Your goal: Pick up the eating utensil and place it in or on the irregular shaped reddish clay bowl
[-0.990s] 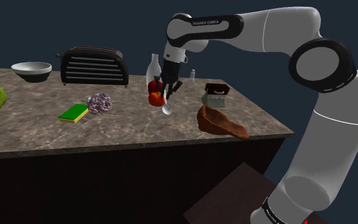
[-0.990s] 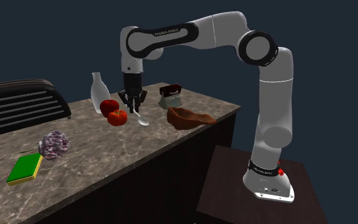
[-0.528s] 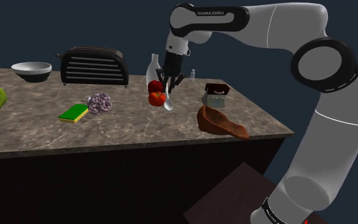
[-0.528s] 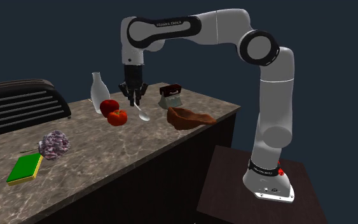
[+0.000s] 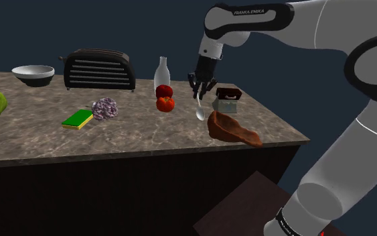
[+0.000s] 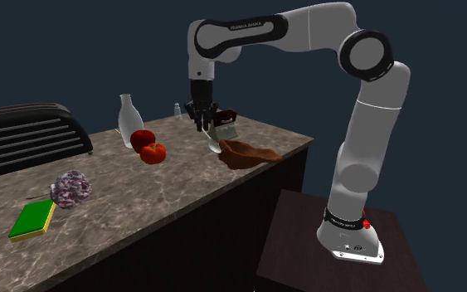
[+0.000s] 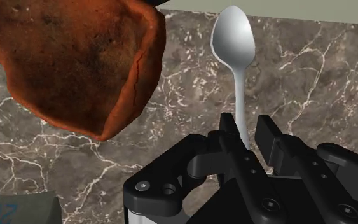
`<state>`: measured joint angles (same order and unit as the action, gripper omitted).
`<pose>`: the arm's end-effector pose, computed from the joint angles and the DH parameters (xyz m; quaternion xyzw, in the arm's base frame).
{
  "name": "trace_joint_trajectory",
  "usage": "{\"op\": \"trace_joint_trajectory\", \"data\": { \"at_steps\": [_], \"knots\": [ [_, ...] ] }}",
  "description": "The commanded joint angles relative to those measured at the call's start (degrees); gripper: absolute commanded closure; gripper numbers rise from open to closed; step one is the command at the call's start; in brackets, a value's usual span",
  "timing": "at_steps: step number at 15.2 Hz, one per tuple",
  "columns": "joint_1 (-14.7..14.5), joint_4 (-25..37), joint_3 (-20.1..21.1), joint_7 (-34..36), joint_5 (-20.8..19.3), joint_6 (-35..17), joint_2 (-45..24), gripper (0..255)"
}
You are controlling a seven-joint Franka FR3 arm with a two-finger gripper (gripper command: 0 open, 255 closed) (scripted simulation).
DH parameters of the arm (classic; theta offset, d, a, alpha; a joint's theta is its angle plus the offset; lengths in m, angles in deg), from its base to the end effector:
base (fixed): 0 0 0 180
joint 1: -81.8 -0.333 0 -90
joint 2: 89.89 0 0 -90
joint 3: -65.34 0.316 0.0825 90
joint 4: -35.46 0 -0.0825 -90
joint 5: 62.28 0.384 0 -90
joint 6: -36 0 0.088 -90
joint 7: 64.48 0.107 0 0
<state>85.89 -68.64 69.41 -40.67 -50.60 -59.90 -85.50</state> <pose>0.5316 0.0207 0.5601 -0.9702 0.2190 0.0526 0.0892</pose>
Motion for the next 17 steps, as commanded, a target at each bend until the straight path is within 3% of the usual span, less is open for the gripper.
{"op": "trace_joint_trajectory", "data": {
  "at_steps": [1, 13, 17],
  "knots": [
    [1.1, -3.8, -1.2, -2.4, -0.1, -0.1, 3.1, 255],
    [7.1, -16.8, -9.9, -15.6, -4.1, 3.8, 17.8, 255],
    [7.1, -20.0, -9.9, -16.0, -4.0, 0.8, 17.9, 255]
  ]
}}
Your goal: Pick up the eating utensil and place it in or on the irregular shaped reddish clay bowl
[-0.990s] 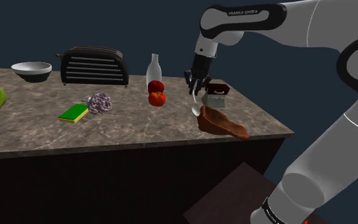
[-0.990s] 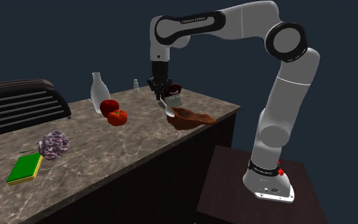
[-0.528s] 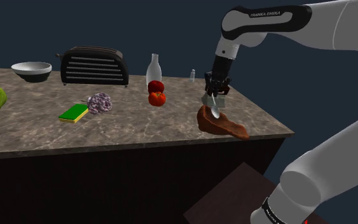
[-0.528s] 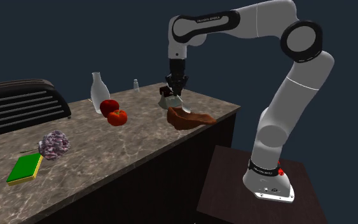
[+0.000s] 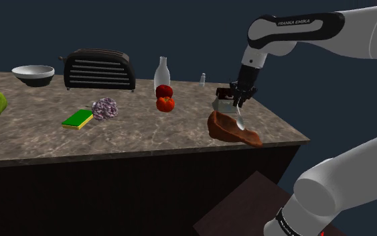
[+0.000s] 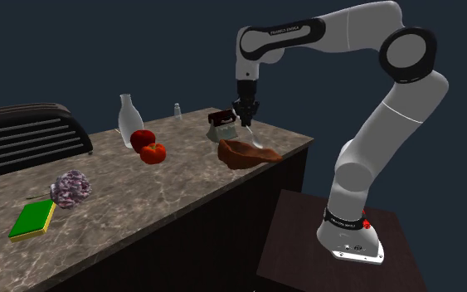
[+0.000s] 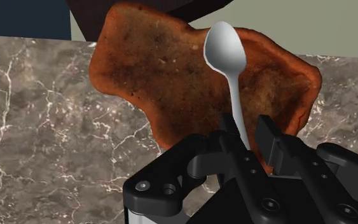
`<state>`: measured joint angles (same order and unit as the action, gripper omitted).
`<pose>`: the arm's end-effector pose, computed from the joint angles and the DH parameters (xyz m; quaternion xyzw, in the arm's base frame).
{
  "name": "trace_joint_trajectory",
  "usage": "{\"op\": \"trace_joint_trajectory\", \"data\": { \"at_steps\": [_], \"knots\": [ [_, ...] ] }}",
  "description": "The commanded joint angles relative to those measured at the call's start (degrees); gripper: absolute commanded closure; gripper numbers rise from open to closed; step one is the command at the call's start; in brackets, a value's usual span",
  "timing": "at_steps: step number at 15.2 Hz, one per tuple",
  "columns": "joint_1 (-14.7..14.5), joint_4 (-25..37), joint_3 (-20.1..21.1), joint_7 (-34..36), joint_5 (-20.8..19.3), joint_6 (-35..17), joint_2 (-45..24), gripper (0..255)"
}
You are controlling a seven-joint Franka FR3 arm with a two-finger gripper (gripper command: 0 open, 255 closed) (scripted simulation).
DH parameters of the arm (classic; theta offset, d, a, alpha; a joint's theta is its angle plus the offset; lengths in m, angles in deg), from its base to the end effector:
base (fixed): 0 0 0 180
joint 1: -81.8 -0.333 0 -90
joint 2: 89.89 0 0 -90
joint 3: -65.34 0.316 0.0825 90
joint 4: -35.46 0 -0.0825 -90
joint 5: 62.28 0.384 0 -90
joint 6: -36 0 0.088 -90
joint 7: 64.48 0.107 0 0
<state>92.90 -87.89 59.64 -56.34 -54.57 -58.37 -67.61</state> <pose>0.4090 -0.1146 0.5479 -0.9702 0.2190 0.0530 0.0894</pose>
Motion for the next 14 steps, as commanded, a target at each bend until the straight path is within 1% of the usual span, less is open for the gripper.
{"op": "trace_joint_trajectory", "data": {
  "at_steps": [1, 11, 14],
  "knots": [
    [0.1, -1.5, -0.1, -0.4, -0.1, -1.5, 0.0, 255],
    [0.1, -8.7, -0.2, -1.6, 0.2, -9.4, -0.8, 255],
    [0.1, -8.7, -0.2, -1.6, 0.2, -9.4, -0.8, 255]
  ]
}}
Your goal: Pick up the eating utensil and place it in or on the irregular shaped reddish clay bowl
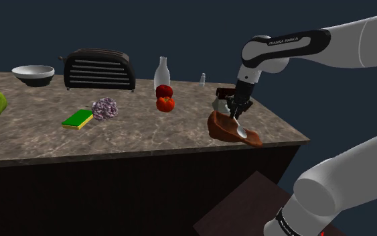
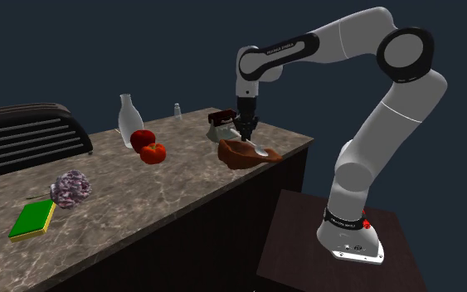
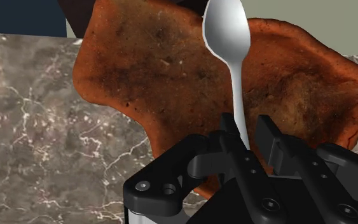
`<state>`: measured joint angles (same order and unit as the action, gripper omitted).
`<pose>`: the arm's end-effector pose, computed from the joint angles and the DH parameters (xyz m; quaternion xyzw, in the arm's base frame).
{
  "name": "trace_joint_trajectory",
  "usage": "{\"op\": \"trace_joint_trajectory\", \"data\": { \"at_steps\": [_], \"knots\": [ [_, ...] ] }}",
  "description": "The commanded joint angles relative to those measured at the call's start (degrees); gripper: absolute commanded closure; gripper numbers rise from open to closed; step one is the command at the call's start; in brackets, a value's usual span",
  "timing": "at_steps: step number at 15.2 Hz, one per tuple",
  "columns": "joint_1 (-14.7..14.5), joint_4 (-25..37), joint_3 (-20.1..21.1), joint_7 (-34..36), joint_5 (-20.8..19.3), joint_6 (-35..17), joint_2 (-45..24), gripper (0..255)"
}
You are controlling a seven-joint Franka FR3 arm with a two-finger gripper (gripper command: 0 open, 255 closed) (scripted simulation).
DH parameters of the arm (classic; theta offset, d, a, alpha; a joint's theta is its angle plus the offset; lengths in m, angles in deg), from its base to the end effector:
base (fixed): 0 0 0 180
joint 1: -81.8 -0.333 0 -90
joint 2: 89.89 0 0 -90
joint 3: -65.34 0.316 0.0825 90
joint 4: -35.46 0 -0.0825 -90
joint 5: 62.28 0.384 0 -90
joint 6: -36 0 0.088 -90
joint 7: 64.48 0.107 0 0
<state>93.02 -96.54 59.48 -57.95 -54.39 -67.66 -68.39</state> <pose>0.4085 -0.1163 0.4836 -0.9702 0.2187 0.0531 0.0894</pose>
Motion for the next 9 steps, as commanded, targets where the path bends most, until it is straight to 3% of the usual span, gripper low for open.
{"op": "trace_joint_trajectory", "data": {
  "at_steps": [1, 5, 6, 9],
  "knots": [
    [0.0, -0.1, 0.0, 0.0, 0.0, -0.1, 0.0, 255],
    [0.0, -0.1, 0.0, 0.0, 0.0, -0.1, 0.0, 255],
    [0.0, -0.1, 0.0, 0.0, 0.0, -0.1, 0.0, 0],
    [0.0, -0.1, 0.0, 0.0, 0.0, -0.1, 0.0, 0]
  ]
}}
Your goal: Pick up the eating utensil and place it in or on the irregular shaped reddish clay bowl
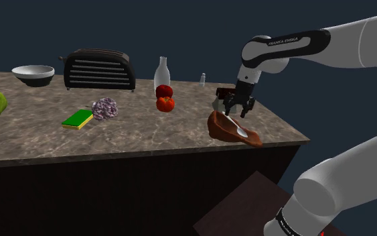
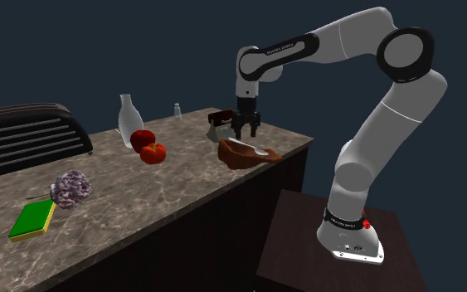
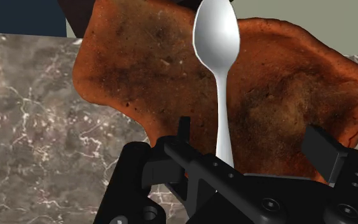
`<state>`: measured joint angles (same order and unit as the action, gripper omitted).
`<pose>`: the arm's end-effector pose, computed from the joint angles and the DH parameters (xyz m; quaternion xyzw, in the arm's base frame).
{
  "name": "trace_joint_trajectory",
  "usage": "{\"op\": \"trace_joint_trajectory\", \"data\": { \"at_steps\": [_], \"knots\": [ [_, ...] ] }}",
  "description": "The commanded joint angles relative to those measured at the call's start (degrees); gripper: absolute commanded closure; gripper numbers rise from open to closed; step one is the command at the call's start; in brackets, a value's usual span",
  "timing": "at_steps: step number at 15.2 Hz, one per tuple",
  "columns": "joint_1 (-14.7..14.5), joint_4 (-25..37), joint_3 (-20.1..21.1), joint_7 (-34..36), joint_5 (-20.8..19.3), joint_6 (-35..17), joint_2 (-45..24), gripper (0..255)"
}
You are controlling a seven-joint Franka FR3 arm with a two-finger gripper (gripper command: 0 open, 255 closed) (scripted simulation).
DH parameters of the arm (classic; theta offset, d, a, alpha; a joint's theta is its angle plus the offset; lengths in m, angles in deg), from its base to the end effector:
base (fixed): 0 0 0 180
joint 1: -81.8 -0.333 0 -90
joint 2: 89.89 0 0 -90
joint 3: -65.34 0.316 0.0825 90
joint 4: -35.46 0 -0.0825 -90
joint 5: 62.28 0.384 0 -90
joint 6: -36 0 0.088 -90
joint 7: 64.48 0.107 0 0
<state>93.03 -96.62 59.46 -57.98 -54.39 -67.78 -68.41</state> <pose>0.4085 -0.1166 0.4830 -0.9702 0.2189 0.0529 0.0894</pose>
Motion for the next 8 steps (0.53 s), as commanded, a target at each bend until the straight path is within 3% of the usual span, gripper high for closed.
{"op": "trace_joint_trajectory", "data": {
  "at_steps": [1, 6, 8],
  "knots": [
    [0.0, 0.0, 0.0, 0.0, 0.0, 0.0, 0.0, 0],
    [0.3, 7.5, -0.6, 0.1, -0.5, 7.2, -0.3, 0],
    [0.3, 7.5, -0.6, 0.1, -0.5, 7.2, -0.3, 0]
  ]
}}
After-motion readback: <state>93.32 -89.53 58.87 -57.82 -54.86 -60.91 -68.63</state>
